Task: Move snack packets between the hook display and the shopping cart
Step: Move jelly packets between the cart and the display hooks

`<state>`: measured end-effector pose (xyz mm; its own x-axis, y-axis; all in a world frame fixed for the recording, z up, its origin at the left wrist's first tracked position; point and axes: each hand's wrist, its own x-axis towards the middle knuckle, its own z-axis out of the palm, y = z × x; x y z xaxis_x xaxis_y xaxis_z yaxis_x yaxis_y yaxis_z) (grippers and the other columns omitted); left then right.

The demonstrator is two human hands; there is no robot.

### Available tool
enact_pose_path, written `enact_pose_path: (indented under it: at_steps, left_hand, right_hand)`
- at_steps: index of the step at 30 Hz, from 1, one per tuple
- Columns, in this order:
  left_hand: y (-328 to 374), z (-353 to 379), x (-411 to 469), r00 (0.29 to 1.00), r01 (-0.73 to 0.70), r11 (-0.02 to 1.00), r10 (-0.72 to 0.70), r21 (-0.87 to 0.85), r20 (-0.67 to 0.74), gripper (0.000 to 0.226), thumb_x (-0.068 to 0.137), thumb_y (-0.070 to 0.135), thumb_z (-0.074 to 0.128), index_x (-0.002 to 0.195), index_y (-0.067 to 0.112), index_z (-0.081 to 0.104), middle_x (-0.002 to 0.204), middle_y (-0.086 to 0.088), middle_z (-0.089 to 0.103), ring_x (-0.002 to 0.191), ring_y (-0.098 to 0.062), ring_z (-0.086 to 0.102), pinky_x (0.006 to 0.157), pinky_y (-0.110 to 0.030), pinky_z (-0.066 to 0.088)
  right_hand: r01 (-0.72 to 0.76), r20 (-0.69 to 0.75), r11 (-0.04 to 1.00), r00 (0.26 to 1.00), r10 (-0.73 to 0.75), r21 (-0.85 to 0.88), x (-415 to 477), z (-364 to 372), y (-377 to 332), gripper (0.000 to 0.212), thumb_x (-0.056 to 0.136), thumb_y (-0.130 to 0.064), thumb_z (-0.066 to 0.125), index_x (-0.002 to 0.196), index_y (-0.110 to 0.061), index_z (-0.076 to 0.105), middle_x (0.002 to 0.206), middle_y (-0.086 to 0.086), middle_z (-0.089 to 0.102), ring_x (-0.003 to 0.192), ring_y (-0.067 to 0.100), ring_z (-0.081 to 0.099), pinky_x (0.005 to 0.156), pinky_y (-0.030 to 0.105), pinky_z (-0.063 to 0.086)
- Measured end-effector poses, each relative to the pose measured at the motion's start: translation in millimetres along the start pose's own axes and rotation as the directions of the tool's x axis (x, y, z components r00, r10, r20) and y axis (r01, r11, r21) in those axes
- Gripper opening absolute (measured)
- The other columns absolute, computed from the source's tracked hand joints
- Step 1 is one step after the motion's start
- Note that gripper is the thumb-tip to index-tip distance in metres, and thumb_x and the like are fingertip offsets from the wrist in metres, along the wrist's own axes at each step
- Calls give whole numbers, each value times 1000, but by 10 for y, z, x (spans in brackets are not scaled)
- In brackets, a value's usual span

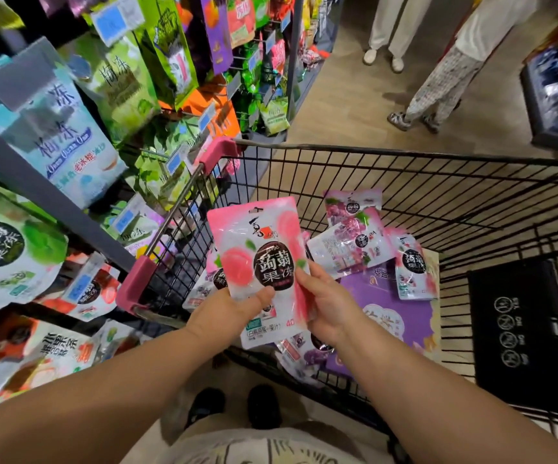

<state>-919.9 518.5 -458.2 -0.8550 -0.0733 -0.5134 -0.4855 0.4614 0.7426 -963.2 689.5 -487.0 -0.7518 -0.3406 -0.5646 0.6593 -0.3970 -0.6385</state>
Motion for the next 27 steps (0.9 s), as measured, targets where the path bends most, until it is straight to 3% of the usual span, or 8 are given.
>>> enact_pose_path:
  at_steps: [5,7,11,13,16,19,22,27]
  left_hand:
    - [-9,41,-2,1000,20,921,-12,390,-23,42,95,55,37,81,20,56,78,-3,57,80,-27,57,79,-39,50]
    - [-6,77,-40,999,16,851,2,525,-35,46,98,52,27,95,21,61,70,1,42,72,-24,48,67,-34,43]
    - [-37,104,-85,998,56,783,-48,620,-29,47,99,53,24,75,20,47,78,-3,50,93,-29,58,74,-33,40]
    - [-91,118,-120,1000,18,733,-9,680,-17,45,101,47,20,95,24,59,83,-3,49,99,-26,58,71,-32,38]
    - [-134,115,-168,1000,22,736,-20,677,-10,50,98,55,24,68,22,45,65,4,40,89,-26,61,70,-32,41]
    - [-138,129,-204,999,42,704,-44,709,-16,52,97,58,23,67,19,42,64,4,38,93,-28,63,73,-33,44]
    - [-126,136,-225,998,63,670,-61,740,-30,56,96,60,20,77,16,49,72,1,45,94,-28,63,71,-33,41]
    - [-53,167,-239,994,105,630,-77,769,-72,53,95,61,24,64,20,36,97,-11,65,97,-31,63,75,-34,42]
  right_hand:
    - [-49,-73,999,996,50,13,-74,-178,116,21,87,-22,59,104,-10,65,91,5,73,90,23,67,79,35,54]
    - [-96,-141,995,986,94,-7,-90,-293,180,25,90,-32,56,103,-12,65,87,4,72,77,19,65,71,32,50]
    - [-144,-292,989,948,128,-34,-83,-488,331,34,99,-42,48,104,-13,65,92,4,73,74,16,63,67,29,44]
    - [-139,-407,987,909,93,-85,-66,-609,386,31,99,-39,51,101,-12,66,83,3,70,69,15,61,63,27,44]
    - [-181,-600,963,800,24,-202,7,-957,372,29,95,-41,56,89,-15,68,80,3,66,74,21,59,74,33,47]
    - [-178,-714,956,698,-43,-232,88,-1526,235,33,89,-35,57,66,-12,59,57,5,54,54,21,48,58,34,37]
    - [-202,-800,949,595,-77,-242,67,-1981,56,37,80,-39,60,76,-2,62,59,5,50,52,21,44,51,33,34]
    - [-96,-862,995,506,37,-14,99,-2304,-7,8,94,-18,57,88,-12,57,67,6,52,49,16,45,46,27,41]
